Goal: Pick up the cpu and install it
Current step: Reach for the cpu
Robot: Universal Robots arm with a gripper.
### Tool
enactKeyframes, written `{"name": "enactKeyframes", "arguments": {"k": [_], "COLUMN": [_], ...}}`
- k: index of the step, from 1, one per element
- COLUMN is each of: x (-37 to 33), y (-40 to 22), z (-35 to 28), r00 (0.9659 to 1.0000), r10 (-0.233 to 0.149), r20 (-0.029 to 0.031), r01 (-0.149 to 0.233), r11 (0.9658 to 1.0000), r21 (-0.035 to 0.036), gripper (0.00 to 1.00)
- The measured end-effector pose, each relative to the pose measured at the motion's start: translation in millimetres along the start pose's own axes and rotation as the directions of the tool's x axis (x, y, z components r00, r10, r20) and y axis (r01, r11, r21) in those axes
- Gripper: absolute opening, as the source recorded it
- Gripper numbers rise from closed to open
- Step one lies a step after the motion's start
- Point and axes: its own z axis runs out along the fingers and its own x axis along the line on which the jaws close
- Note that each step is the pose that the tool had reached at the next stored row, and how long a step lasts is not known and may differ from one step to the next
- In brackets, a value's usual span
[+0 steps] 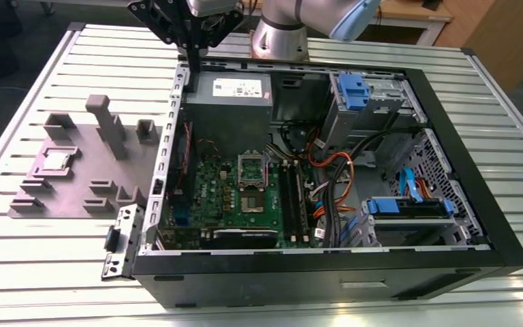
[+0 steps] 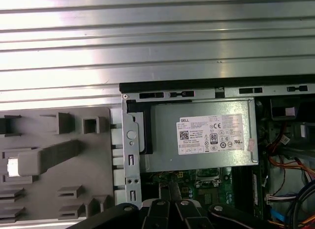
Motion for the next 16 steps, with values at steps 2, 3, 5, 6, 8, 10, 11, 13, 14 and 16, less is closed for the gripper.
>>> {"name": "enactKeyframes", "arguments": {"k": [2,3,5,6,8,10,11,13,14,16], "x": [0.4,0.6,2.9,4.2,4.5,4.9,5.1,5.6,5.8,6.3], "y": [0.0,0.0,-0.2,-0.3,-0.3,-0.4,-0.4,-0.4,-0.4,-0.5], "z": [0.0,0.0,-0.1,-0.1,-0.1,-0.1,-0.1,-0.1,-0.1,-0.1], "r00": [1.0,1.0,1.0,1.0,1.0,1.0,1.0,1.0,1.0,1.0], "r10": [0.0,0.0,0.0,0.0,0.0,0.0,0.0,0.0,0.0,0.0], "r20": [0.0,0.0,0.0,0.0,0.0,0.0,0.0,0.0,0.0,0.0], "r01": [0.0,0.0,0.0,0.0,0.0,0.0,0.0,0.0,0.0,0.0], "r11": [1.0,1.0,1.0,1.0,1.0,1.0,1.0,1.0,1.0,1.0], "r21": [0.0,0.0,-0.0001,0.0,0.0,0.0,0.0,0.0,0.0,-0.0001], "gripper": [0.11,0.11,0.11,0.11,0.11,0.11,0.11,0.11,0.11,0.11]}}
